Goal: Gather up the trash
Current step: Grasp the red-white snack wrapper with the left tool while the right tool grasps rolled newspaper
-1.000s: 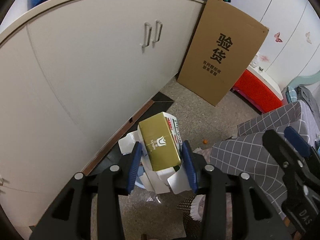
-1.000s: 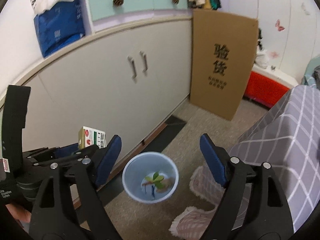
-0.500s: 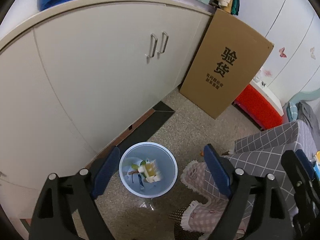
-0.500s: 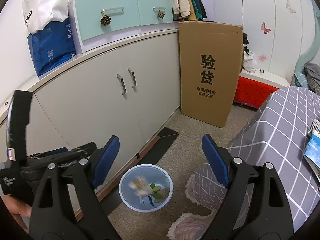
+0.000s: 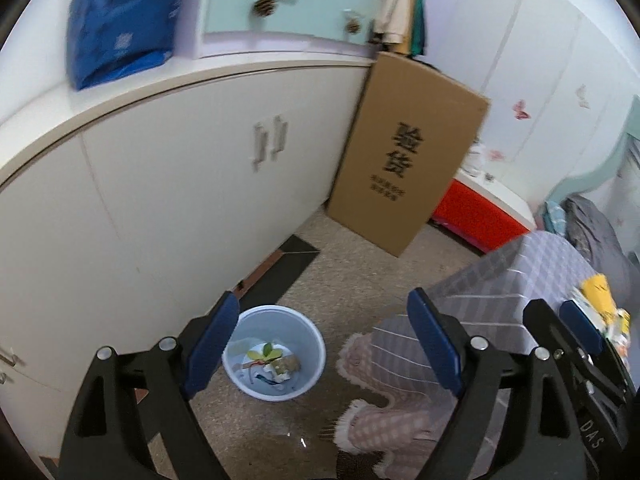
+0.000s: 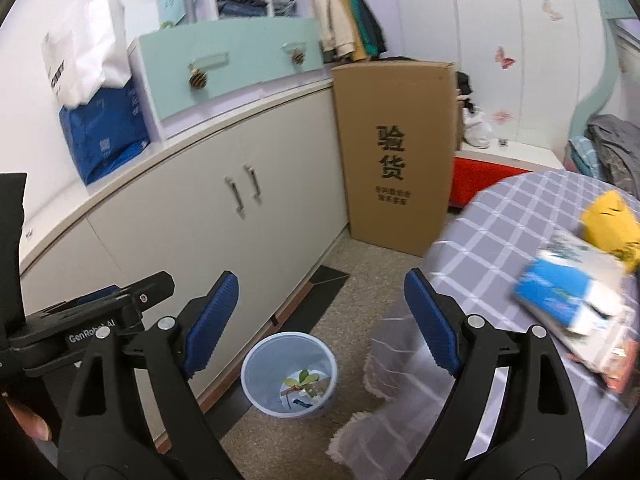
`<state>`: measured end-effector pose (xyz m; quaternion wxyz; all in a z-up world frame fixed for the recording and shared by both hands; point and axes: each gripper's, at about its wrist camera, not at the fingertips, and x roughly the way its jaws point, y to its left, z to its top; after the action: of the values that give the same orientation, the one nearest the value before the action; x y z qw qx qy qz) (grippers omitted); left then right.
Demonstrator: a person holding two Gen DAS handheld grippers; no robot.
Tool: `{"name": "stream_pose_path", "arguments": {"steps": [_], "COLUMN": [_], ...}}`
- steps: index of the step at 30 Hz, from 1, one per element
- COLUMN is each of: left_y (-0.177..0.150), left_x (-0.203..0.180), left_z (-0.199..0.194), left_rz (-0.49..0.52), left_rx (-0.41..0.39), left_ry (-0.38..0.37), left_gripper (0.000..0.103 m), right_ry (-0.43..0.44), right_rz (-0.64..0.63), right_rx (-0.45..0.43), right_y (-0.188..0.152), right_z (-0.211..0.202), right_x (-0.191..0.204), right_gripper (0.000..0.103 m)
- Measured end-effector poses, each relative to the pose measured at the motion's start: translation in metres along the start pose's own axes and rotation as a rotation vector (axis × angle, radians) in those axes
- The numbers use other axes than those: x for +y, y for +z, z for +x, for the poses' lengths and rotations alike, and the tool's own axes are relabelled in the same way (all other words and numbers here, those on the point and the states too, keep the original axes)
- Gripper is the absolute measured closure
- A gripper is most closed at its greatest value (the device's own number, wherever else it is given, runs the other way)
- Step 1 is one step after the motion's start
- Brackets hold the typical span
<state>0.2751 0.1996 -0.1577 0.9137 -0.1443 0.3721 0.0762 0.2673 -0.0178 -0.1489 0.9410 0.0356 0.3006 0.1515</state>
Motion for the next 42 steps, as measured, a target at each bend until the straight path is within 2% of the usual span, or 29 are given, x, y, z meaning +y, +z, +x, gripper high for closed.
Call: {"name": "stream_pose_path", "arguments": {"steps": [6,10,14,20,25,29,31,35,42], "left_y": [-0.018,-0.036,-0.054,-0.083,-0.102,-0.115,-0.122,-0.130,-0.138], "left_x": [-0.067,-0.125,-0.175,-0.234,-0.273,-0.290,-0.297,-0.305,-0.314], "left_z": [-0.020,-0.035,-0.042,-0.050,-0.059,-0.065,-0.066,-0.064,-0.059], "left_rz": [0.092,0.173,0.237,0.327,0.398,0.450,0.473,0.484,0.477], "left_rx": [0.012,0.021,0.053,0.078,0.089,0.087,0.088,0.106,0.136], "left_ry": [-0.075,-0.137,-0.210,-0.250,-0.266,-0.270,-0.265,-0.253,-0.266], "left_gripper": [0.019,0.019,0.019,0.019,0.019,0.018,0.019,0.018,0.018], "right_ry": [-0.082,-0.135,-0.199,-0.273,-0.216,-0.201,-0.155,-0.071,-0.039], "right_rz": [0.060,0.124,0.215,0.426,0.574,0.626,0.659,0.672,0.639], "right_rx": [-0.040,-0.062,-0.098,-0.131,-0.085,-0.065,-0.051,-0.061,-0.025], "right_y": [0.001,-0.005,-0.025,-0.063,-0.092,-0.105,-0.110,-0.109,-0.101], "right_z": [-0.054,-0.096,-0.142,-0.190,-0.193,-0.188,-0.181,-0.179,-0.170], "right_x": [-0.057,-0.107,-0.160,-0.249,-0.295,-0.309,-0.315,-0.318,-0.311], "right_gripper": [0.017,0.016,0.015,0.014,0.014,0.014,0.014,0.014,0.014]}}
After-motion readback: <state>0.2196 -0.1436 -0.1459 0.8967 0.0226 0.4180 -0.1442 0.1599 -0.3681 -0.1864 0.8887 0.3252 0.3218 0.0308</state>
